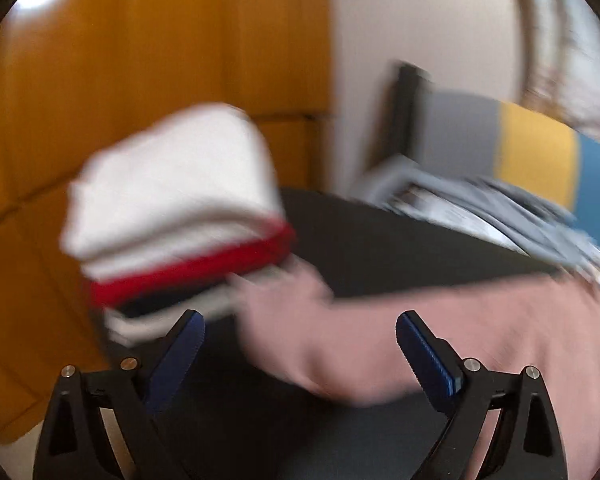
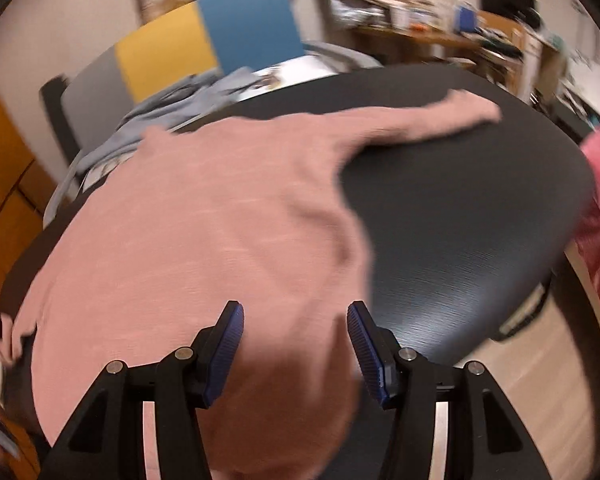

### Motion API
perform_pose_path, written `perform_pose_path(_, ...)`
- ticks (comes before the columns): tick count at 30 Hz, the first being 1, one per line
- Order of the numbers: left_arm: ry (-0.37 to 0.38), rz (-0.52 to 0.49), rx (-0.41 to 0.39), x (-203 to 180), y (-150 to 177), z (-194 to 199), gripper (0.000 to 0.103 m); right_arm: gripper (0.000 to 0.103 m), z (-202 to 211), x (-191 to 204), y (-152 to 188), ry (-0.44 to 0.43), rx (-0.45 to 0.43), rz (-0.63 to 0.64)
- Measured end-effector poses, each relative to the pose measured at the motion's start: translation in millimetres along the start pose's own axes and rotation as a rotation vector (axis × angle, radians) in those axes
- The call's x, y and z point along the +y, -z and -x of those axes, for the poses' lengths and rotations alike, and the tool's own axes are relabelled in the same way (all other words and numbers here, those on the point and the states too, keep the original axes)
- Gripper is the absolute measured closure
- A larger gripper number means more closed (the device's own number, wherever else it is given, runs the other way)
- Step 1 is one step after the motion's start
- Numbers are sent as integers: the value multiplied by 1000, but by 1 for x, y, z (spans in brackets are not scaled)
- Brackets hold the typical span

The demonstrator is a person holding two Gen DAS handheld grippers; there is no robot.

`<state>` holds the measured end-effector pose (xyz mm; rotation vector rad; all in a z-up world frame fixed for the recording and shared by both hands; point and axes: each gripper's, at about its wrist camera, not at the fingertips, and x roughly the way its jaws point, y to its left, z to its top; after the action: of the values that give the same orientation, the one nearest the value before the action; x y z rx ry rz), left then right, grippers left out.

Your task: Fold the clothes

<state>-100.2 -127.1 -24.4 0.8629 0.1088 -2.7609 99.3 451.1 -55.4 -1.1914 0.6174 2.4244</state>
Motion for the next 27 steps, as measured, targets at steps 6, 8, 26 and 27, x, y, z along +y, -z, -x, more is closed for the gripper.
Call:
perform_pose_path(6, 238, -301, 58, -105, 34, -12, 5, 48, 19, 17, 35, -50, 77, 96)
perform_pose_path(8, 206, -369, 77, -128, 42, -24, 5, 48, 9, 34, 50, -46, 107, 151)
perform_pose_path(26, 193, -310, 215, -120, 54, -62, 0, 81, -36, -80, 66, 123, 149, -78)
perform_pose_path(27, 203, -300, 223, -118, 54, -63, 0, 70, -39, -91, 66, 109, 167, -136)
